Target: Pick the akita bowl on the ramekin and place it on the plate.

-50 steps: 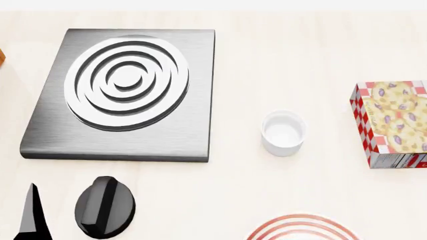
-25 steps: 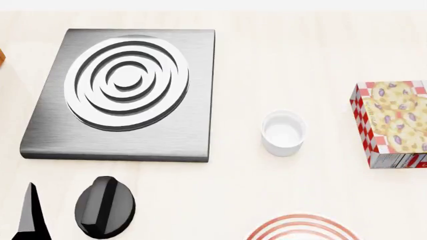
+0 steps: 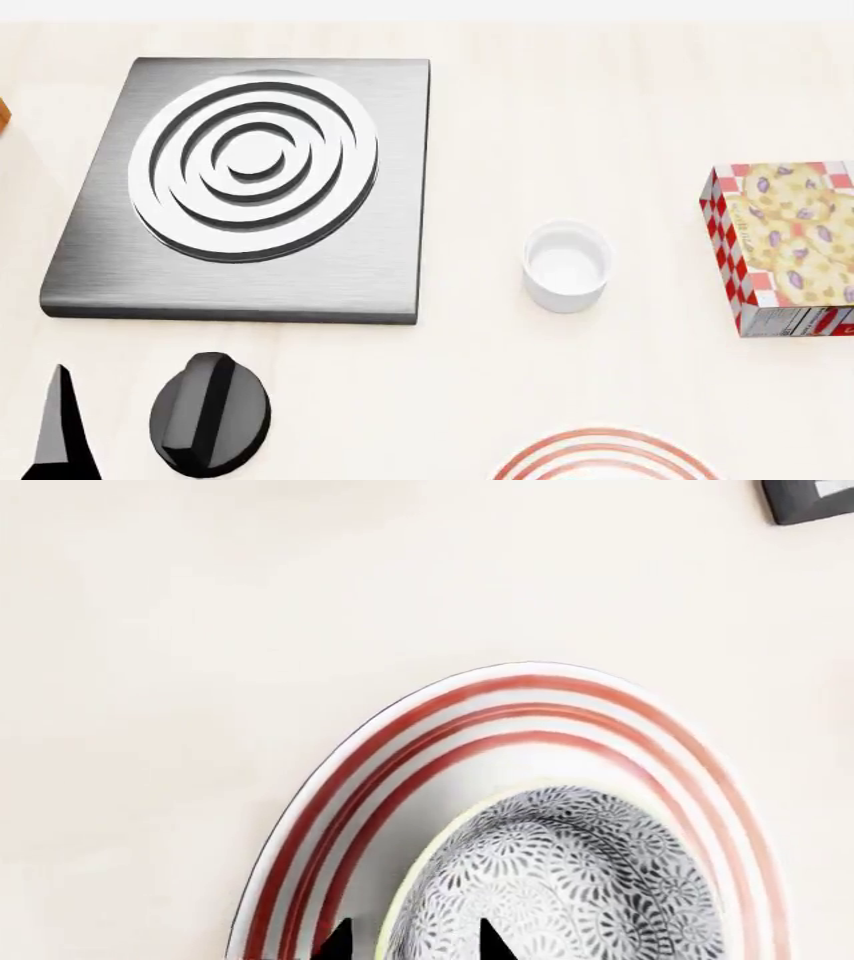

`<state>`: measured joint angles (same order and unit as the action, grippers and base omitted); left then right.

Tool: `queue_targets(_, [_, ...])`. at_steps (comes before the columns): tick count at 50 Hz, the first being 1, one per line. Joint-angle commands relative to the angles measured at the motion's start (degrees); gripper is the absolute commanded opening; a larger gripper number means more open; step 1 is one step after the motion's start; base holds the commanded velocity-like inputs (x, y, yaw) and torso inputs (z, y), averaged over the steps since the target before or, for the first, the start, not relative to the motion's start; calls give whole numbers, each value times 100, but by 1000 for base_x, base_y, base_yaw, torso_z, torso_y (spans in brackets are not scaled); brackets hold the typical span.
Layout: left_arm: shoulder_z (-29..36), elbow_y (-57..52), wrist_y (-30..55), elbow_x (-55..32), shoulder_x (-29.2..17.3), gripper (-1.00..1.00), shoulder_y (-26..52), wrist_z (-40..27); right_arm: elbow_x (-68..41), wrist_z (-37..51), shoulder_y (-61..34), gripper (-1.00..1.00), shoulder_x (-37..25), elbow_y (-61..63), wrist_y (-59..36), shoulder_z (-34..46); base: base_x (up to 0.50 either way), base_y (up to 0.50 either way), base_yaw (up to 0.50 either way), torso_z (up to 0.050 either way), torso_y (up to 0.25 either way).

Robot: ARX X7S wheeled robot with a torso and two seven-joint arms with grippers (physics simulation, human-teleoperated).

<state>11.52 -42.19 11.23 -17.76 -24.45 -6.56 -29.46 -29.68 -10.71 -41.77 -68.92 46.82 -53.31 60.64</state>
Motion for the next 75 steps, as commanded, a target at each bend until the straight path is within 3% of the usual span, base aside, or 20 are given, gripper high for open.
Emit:
queue_targets(1, [11,-6,-13,7,-18,100,-6,-18,131,160,87,100,76,-143,83,-7,0,0,0,0,0])
queue_targets(18, [36,6,-37,4,-32,100,-10,-35,154,280,180,100,77,-177,211,-6,0,0,0,0,0])
queue_targets(44, [-2,-51,-19,-92,-82,100,-8,-78,-721,549,-516,100,-177,1084,-513,-787,0,0,0,0,0])
queue_targets(56, [4,-58,-23,-99,-99,100,-12,-98,-1079,1363,-227,100,-395,905,888,-1418,0,0,0,0,0])
queue_targets(75, [-23,-25,3,-181,-122,100,12,-121,-655,3014,685,100,-57,-137,3001,-1917,0,0,0,0,0])
